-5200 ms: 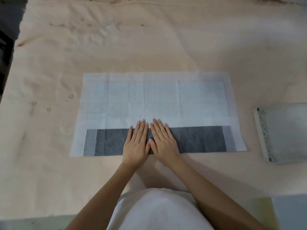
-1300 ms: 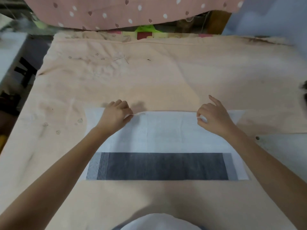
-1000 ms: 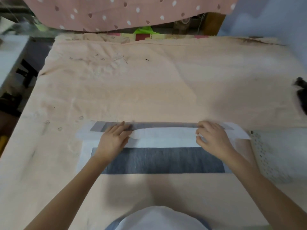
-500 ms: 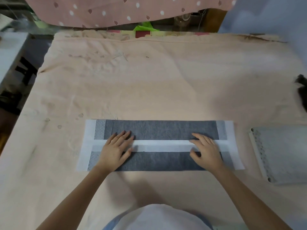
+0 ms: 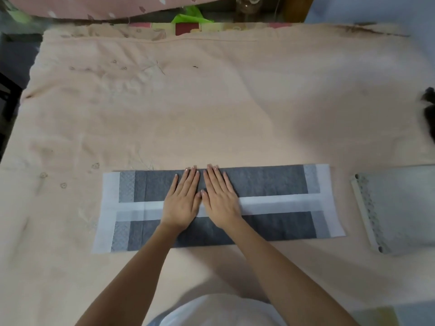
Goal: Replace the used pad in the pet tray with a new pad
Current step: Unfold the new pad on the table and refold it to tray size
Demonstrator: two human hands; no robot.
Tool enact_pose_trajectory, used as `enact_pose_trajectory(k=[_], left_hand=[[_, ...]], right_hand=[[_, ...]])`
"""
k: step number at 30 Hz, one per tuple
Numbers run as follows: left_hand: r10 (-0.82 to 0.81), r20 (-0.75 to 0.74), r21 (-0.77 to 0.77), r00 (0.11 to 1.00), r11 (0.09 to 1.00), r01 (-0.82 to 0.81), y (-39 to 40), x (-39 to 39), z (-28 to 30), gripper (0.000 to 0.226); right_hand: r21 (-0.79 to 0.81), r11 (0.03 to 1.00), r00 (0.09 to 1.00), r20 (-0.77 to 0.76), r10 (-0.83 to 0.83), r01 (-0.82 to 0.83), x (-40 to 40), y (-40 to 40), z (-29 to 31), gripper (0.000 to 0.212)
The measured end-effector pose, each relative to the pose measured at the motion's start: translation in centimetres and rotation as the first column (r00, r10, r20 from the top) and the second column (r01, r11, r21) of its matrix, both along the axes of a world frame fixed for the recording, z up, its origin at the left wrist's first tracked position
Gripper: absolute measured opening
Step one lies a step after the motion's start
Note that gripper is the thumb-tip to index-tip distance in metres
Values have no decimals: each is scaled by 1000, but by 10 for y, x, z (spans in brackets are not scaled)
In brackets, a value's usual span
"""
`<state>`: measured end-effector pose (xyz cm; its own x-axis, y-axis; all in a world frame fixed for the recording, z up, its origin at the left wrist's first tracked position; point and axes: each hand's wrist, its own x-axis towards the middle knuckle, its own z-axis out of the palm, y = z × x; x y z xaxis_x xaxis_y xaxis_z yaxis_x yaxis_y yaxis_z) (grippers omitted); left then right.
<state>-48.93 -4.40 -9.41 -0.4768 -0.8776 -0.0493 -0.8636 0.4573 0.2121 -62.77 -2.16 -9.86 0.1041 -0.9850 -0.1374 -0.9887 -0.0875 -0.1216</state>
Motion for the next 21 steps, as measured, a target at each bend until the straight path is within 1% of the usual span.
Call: enact_pose_trajectory(k=[3, 5, 8, 16, 21], left_hand=[[5, 10, -5, 1000, 1000, -5, -1, 1, -2, 55], [1, 18, 1, 1000, 1000, -1, -1, 2, -4, 56], [6, 34, 3, 999, 1000, -6, -2, 2, -6, 57], [13, 50, -14, 999, 1000, -13, -2, 0, -7, 57], [21, 56, -20, 998, 1000, -20, -2, 0, -8, 58]], right_hand=[[-12, 1000, 1000, 30, 9, -8, -14, 4, -1, 58], [-21, 1000, 998, 61, -10, 11, -26, 7, 0, 57], [-40, 998, 997, 68, -43, 46, -48, 13, -1, 56], [-42, 982, 982, 35, -184, 185, -131, 28, -2, 58], [-36, 948, 947, 67, -313, 316, -188, 39, 1, 61]])
